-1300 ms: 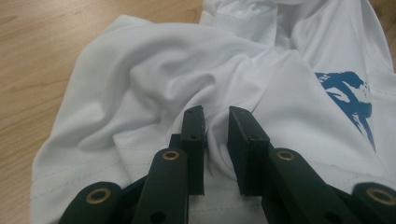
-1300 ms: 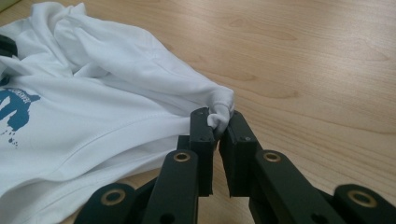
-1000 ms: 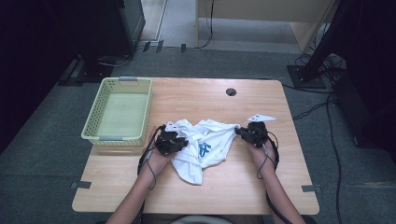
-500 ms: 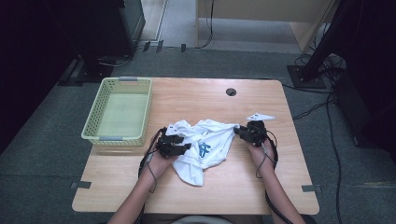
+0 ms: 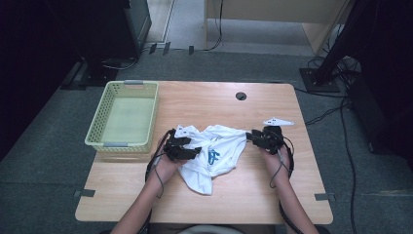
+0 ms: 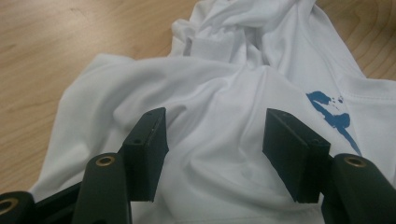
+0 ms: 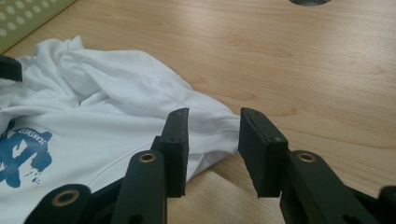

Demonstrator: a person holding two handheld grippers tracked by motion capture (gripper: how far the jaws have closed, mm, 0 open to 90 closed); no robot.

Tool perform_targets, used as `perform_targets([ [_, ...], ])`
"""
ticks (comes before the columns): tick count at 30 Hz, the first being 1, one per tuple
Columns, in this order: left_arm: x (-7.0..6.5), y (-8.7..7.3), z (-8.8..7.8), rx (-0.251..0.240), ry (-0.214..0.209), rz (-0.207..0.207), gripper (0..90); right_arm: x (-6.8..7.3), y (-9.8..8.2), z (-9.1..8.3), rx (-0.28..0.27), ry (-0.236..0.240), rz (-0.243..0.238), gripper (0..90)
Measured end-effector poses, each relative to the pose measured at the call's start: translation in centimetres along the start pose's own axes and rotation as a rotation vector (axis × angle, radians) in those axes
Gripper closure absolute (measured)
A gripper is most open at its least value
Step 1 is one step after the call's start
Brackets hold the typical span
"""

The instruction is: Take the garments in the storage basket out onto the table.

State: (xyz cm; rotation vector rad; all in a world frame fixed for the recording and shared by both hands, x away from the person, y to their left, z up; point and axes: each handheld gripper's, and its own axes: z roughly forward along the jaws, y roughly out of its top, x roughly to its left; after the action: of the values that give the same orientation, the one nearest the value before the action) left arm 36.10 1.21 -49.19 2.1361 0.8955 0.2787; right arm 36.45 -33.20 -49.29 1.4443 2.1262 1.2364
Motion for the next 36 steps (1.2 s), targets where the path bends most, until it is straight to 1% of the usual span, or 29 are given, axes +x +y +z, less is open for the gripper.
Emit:
perform_targets([
  [2, 0.1, 0.3, -0.2, -0.007, 0.011, 0.017, 40.7, 0.3, -0.1, -0.2, -0.002, -0.005, -0.008, 66.0],
  [4, 0.3, 0.5, -0.4, -0.015, 0.02, 0.023, 40.7, 0.6, -0.2, -0.4, -0.004, -0.006, -0.004, 68.1],
  [8, 0.9, 0.9, -0.3, -0.028, 0.018, 0.003, 40.6, 1.3, -0.4, -0.5, 0.001, -0.009, -0.031, 69.3],
  [11, 1.2, 1.1, 0.1, -0.033, 0.031, 0.009, 35.7, 1.7, -0.6, -0.5, 0.006, -0.007, -0.036, 69.3],
  [15, 1.6, 1.3, 0.7, -0.03, 0.047, 0.015, 34.6, 2.0, -0.9, -0.3, 0.018, -0.002, -0.04, 69.3],
  [16, 1.8, 1.4, 0.9, -0.031, 0.054, 0.021, 31.7, 2.1, -1.0, -0.3, 0.019, -0.001, -0.044, 69.3],
  [17, 1.8, 1.5, 1.0, -0.028, 0.061, 0.023, 31.4, 2.3, -1.1, -0.2, 0.02, 0.003, -0.043, 69.3],
  [18, 1.9, 1.5, 1.2, -0.021, 0.068, 0.035, 31.5, 2.4, -1.2, -0.2, 0.022, 0.008, -0.042, 69.3],
  [19, 2.1, 1.6, 1.4, -0.017, 0.07, 0.039, 31.4, 2.6, -1.4, -0.3, 0.024, 0.016, -0.037, 69.3],
  [22, 2.4, 1.7, 1.9, -0.01, 0.072, 0.029, 30.5, 3.3, -1.8, -0.1, 0.036, 0.029, -0.049, 69.8],
  [24, 2.5, 1.7, 2.1, 0.001, 0.089, 0.027, 27.7, 3.7, -1.9, 0.0, 0.044, 0.03, -0.063, 69.9],
  [26, 2.4, 1.7, 2.4, 0.024, 0.115, 0.028, 27.7, 3.9, -2.0, 0.3, 0.05, 0.032, -0.071, 69.9],
  [27, 2.4, 1.6, 2.5, 0.026, 0.122, 0.021, 27.7, 4.0, -2.0, 0.4, 0.052, 0.035, -0.07, 69.9],
  [29, 2.5, 1.5, 2.6, 0.023, 0.107, 0.0, 27.7, 4.1, -2.2, 0.6, 0.06, 0.036, -0.075, 69.9],
  [31, 2.6, 1.4, 2.7, 0.03, 0.105, -0.005, 27.6, 4.3, -2.3, 0.7, 0.066, 0.039, -0.075, 69.9],
  [32, 2.6, 1.4, 2.7, 0.03, 0.105, -0.005, 24.3, 4.3, -2.3, 0.7, 0.066, 0.039, -0.075, 69.9],
  [33, 2.7, 1.4, 2.8, 0.034, 0.111, -0.007, 24.3, 4.4, -2.3, 0.8, 0.067, 0.041, -0.077, 69.9],
  [34, 2.7, 1.3, 2.9, 0.037, 0.115, -0.008, 21.0, 4.4, -2.4, 0.9, 0.071, 0.043, -0.078, 69.8],
  [35, 2.8, 1.2, 3.0, 0.038, 0.112, -0.012, 20.9, 4.5, -2.4, 1.0, 0.073, 0.045, -0.081, 69.7],
  [36, 2.9, 1.0, 3.2, 0.049, 0.109, -0.014, 21.0, 4.7, -2.5, 1.2, 0.086, 0.052, -0.085, 69.8],
])
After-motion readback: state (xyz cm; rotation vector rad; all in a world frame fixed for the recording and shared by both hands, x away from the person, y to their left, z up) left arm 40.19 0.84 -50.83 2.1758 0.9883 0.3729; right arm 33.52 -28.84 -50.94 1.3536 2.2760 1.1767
